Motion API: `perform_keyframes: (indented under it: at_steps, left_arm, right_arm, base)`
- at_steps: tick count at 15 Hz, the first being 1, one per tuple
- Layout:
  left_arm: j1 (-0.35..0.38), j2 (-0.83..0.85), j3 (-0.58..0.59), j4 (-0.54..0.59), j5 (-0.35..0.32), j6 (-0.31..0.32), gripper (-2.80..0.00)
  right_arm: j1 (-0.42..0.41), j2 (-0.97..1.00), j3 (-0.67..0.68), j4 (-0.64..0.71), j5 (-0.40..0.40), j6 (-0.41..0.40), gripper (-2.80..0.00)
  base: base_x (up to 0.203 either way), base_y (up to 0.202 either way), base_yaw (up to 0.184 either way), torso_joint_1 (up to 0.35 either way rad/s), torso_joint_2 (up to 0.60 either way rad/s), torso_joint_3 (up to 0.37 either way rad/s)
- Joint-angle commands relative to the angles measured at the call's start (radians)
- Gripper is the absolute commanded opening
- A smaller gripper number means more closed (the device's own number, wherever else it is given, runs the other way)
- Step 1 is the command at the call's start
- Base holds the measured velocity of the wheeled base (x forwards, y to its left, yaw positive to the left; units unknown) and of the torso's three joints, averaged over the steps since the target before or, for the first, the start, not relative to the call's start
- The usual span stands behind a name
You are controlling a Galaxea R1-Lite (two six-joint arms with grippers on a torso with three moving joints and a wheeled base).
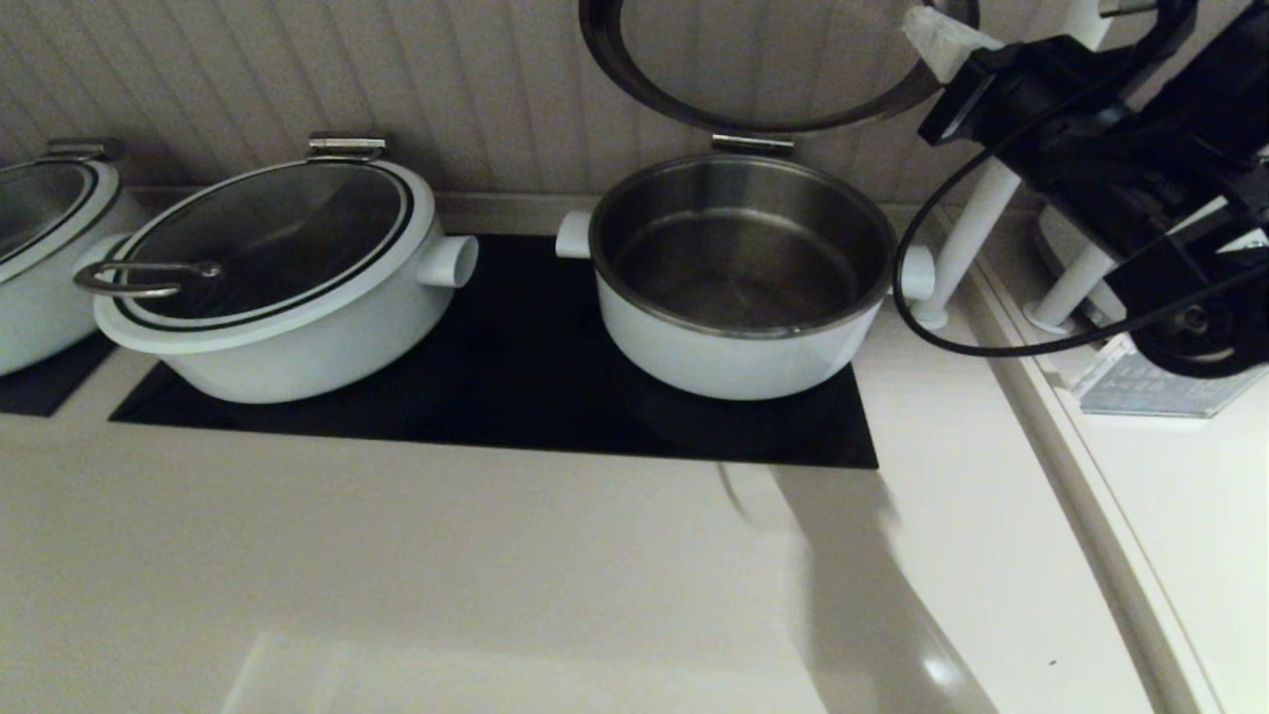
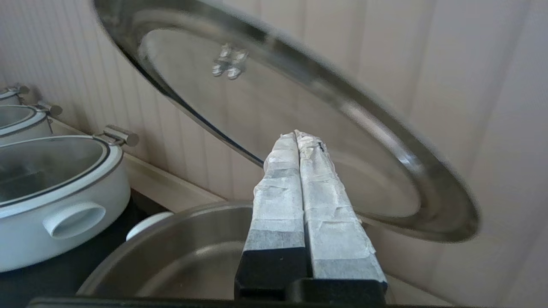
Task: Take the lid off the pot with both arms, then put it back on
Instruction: Open the pot lid completely, then close the pot lid
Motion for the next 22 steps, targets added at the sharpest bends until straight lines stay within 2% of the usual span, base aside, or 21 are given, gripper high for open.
perform_keyframes:
  at_steps: [1,9,13,16,19,22]
  left_arm:
    - [-0.001,-0.001,0.000,0.001,-0.001,0.001,-2.80]
    - [0.000,-0.001,0.000,0.001,-0.001,0.001,-2.80]
    - [0.001,-0.001,-0.001,0.001,-0.001,0.001,-2.80]
    - [-0.001,-0.001,0.000,0.001,-0.001,0.000,-2.80]
    - [-0.001,-0.001,-0.001,0.001,-0.001,0.000,-2.80]
    - [0.000,-0.001,0.000,0.001,-0.001,0.001,-2.80]
  right_arm:
    - [0.001,-0.022,0.046,-0.004,0.005,0.000,-2.80]
    - [0.001,-0.198,0.275,0.001,0.026,0.001,-2.80]
    - [0.000,-0.296,0.303,0.004,0.025,0.004,-2.80]
    - [-0.002,-0.354,0.255,0.108,0.026,0.032,-2.80]
    - [-0.009,-0.336,0.166,0.127,0.027,0.061,-2.80]
    - [-0.024,-0.241,0.021,0.127,0.034,0.062,-2.80]
  base:
    - [0.000,0.000,0.000,0.000,0.00,0.000]
    - [0.000,0.000,0.000,0.000,0.00,0.000]
    - [0.000,0.000,0.000,0.000,0.00,0.000]
    - [0.000,0.000,0.000,0.000,0.00,0.000]
    - [0.000,0.000,0.000,0.000,0.00,0.000]
    - [0.000,0.000,0.000,0.000,0.00,0.000]
